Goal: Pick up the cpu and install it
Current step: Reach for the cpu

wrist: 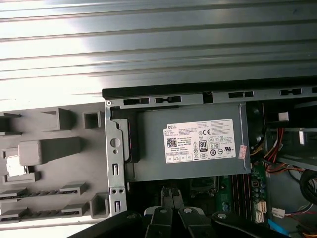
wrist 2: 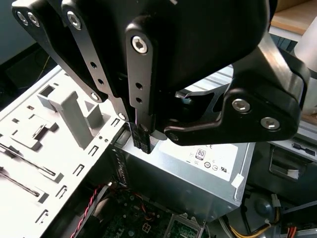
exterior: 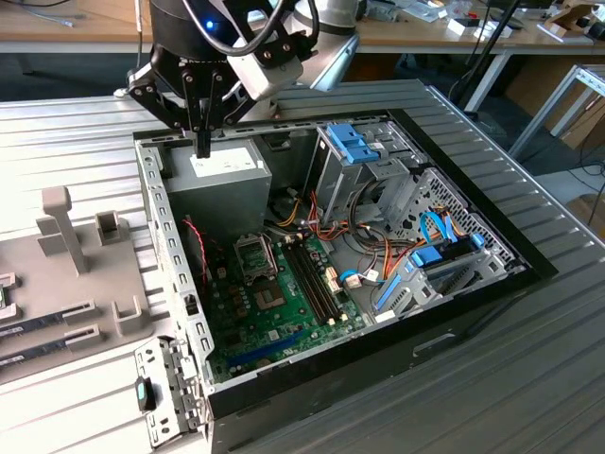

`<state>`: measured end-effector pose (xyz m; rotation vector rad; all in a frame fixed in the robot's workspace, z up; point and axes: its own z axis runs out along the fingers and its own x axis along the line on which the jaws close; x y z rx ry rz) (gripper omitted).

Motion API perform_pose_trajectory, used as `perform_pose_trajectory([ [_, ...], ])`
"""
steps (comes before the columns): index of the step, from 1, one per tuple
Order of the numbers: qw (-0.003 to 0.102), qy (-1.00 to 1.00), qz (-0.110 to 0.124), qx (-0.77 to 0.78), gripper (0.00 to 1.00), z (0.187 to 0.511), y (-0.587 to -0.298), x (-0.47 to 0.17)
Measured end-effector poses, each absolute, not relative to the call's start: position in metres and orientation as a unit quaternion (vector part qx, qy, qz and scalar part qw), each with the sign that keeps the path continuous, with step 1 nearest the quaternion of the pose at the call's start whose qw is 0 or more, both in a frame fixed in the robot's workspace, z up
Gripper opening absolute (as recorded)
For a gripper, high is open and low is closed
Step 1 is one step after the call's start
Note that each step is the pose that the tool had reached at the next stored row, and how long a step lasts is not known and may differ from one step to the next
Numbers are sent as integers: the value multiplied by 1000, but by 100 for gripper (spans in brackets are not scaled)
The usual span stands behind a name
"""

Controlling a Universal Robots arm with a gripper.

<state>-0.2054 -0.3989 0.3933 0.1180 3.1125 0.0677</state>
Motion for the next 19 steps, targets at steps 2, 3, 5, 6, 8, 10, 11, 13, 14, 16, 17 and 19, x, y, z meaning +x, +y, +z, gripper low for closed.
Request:
perform_pose_trajectory([
  [2,13,999,22,38,11,393,-399,-207],
  [3,13,999,22,38,11,393,-399,-208],
  [5,13,999,22,38,11,393,-399,-210],
  [6,13,999,22,38,11,393,-399,-211],
  [8,13,999,22,38,11,393,-399,-212],
  [10,13,999,22,38,11,393,-399,-213],
  [11,13,999,22,38,11,393,-399,-214],
  [13,13,999,22,38,11,393,-399,-216],
  [14,13,999,22,38,11,393,-399,-217],
  [16,13,999,22,38,11,393,-399,-218],
  [17,13,999,22,38,11,393,-399,-219],
  [19,13,999,22,38,11,393,-399,-220],
])
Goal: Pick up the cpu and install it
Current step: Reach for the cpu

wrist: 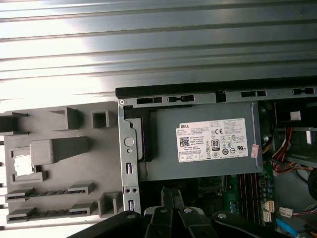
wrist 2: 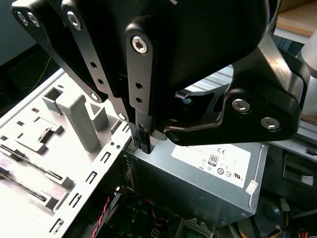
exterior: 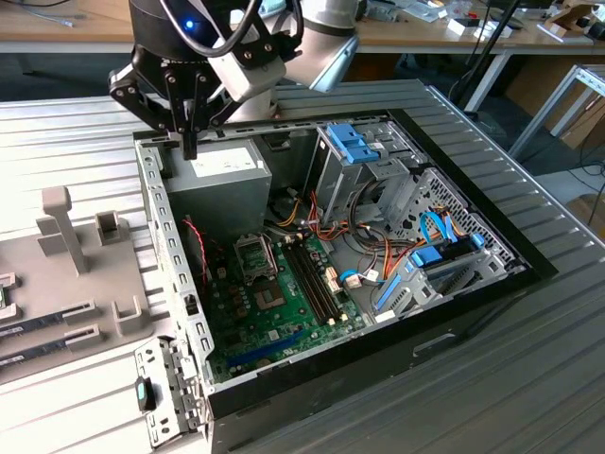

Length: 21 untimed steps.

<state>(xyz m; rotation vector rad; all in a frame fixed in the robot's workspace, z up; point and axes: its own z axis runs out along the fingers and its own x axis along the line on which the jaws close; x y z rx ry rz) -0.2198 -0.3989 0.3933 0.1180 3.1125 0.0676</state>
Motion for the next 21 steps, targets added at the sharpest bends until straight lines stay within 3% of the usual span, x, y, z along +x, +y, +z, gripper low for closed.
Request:
perform_pose_trajectory([
  [21,13,999,22,38,11,393,-399,-235],
])
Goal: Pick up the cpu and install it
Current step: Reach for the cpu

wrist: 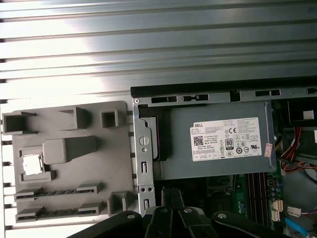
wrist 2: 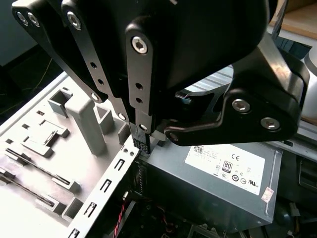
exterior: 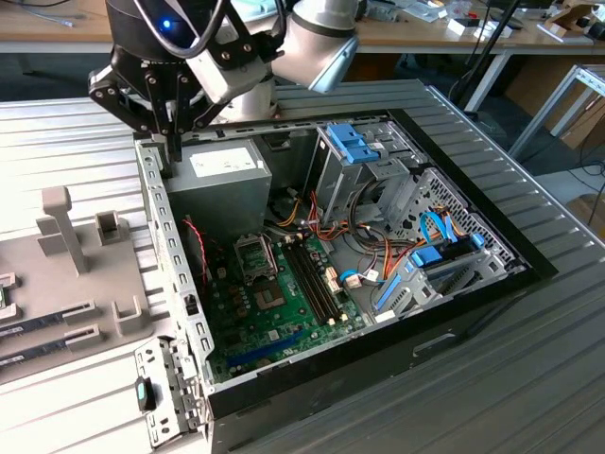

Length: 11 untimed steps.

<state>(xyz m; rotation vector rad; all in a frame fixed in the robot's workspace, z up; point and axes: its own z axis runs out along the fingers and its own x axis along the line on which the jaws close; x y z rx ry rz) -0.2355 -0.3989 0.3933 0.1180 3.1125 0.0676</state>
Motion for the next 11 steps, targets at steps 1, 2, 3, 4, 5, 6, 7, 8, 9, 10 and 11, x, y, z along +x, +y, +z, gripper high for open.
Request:
perform_pose_trajectory([
  [1,13,999,22,38,11,393,-399,-236],
  [2,13,999,22,38,11,393,-399,-237],
  [3,13,999,22,38,11,393,-399,-238],
  [4,13,999,22,38,11,393,-399,-238],
  [5,13,999,22,38,11,393,-399,-239],
  [6,13,999,22,38,11,393,-399,-240],
  [7,13,999,22,38,11,393,-399,-241],
  [8,13,999,22,38,11,393,-399,-242],
  [9,13,999,22,38,11,393,-399,-242],
  [10,13,999,22,38,11,393,-399,-243],
  [11,13,999,22,38,11,393,-399,-244],
])
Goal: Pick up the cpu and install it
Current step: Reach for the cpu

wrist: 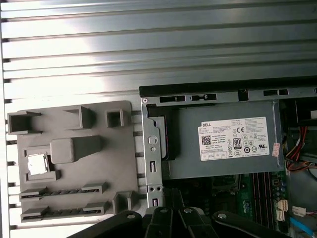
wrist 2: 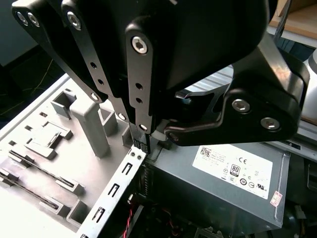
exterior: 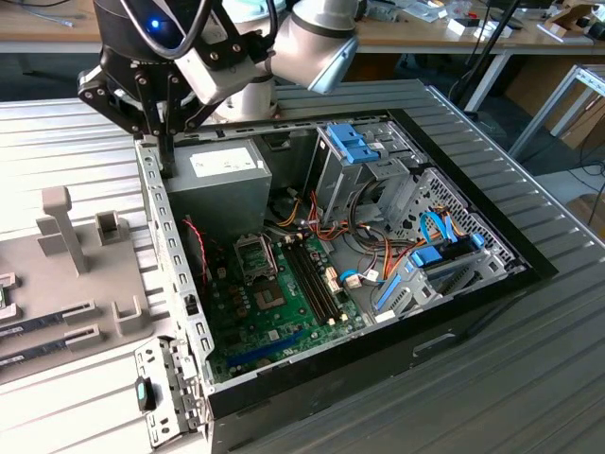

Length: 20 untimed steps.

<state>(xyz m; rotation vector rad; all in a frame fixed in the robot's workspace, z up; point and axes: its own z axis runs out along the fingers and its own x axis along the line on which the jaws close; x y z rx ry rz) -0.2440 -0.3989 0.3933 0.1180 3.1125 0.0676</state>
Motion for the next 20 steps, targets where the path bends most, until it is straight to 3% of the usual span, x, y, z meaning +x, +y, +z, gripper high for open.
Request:
perform_pose_trajectory([
  [20,13,999,22,38,11,393,-399,-262],
])
